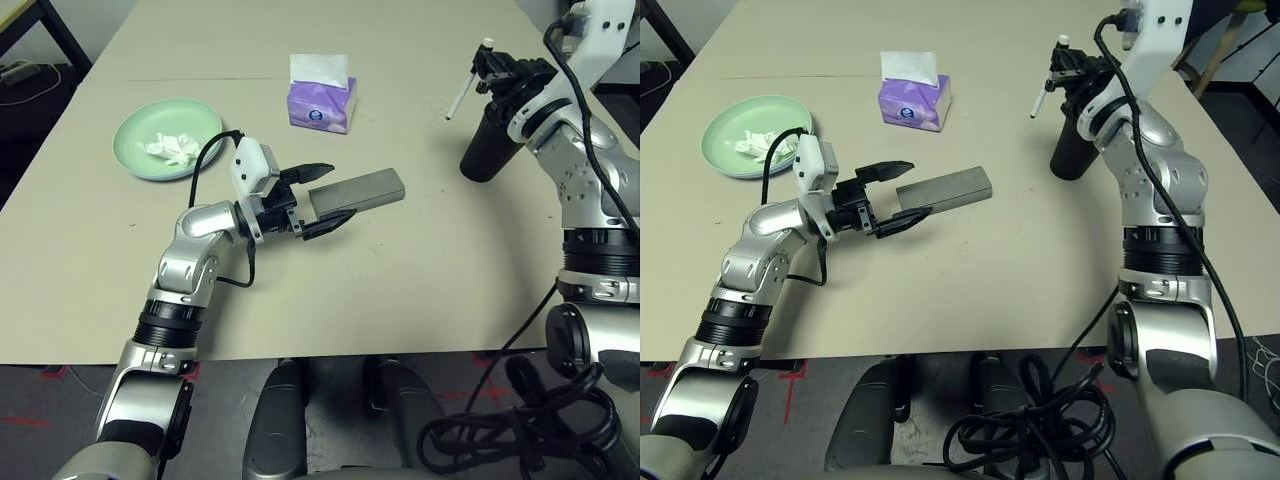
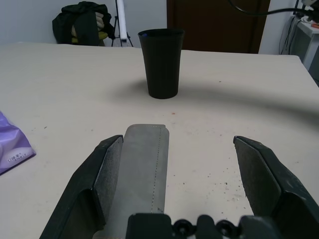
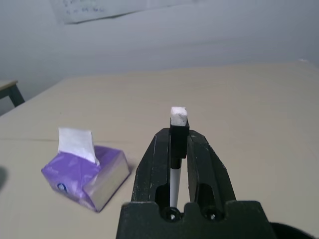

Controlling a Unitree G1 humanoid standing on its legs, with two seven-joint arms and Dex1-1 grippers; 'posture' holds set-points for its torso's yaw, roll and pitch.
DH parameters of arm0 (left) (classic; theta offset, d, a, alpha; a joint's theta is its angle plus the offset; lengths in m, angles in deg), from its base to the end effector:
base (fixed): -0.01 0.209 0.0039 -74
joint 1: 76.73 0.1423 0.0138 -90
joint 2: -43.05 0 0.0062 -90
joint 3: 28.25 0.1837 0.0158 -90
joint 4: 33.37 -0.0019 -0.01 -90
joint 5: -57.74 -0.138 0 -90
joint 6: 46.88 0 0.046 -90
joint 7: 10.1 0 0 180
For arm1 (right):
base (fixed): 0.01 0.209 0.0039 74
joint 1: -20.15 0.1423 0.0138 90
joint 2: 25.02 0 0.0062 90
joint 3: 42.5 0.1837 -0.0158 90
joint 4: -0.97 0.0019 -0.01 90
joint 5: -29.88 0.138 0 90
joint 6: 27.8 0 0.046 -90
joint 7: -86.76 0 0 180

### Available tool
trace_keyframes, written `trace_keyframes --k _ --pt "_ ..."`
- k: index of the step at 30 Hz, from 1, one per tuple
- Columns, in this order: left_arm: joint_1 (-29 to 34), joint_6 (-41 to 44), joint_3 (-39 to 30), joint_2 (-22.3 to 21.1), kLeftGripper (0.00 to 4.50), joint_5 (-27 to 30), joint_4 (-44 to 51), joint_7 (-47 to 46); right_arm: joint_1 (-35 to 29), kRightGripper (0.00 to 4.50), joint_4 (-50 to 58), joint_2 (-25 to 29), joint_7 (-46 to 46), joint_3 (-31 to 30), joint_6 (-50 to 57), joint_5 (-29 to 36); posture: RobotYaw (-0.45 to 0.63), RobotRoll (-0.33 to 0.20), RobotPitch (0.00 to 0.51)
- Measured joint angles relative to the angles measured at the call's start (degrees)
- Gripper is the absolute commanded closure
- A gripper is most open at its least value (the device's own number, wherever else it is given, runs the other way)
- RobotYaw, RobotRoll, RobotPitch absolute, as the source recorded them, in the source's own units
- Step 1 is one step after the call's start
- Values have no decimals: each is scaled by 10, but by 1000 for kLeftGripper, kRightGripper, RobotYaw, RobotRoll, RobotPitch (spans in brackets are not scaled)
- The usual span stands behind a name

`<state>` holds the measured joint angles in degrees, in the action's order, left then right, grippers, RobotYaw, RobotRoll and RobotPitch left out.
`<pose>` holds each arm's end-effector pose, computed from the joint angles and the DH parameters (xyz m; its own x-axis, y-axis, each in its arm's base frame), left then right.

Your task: Organize and tidy the items on the table.

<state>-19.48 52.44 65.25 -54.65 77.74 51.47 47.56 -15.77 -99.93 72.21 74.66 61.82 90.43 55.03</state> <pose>0.2935 0.1825 0.1709 0.3912 -0.9188 0.0519 0.8741 0.3886 0.2914 0.3152 -0.2098 0.2678 0.9107 0.2225 0.3480 -0.2679 0.9594 0.0877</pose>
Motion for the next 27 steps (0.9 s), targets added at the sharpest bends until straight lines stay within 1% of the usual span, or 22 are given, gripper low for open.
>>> trace_keyframes --k 4,12,16,27 --pt "-6 0 0 0 0 0 -2 0 16 4202 0 12 0 0 1 -4 67 0 153" --pt "-10 -3 -1 0 0 -1 -5 0 15 4202 4 65 12 -1 47 -40 54 0 153" --pt "-13 -6 -1 0 0 -1 -7 1 10 4202 16 73 12 -1 68 -50 51 0 154" --pt "-25 -11 -1 0 0 -1 -25 1 -3 4202 39 73 11 -1 92 -51 50 0 151"
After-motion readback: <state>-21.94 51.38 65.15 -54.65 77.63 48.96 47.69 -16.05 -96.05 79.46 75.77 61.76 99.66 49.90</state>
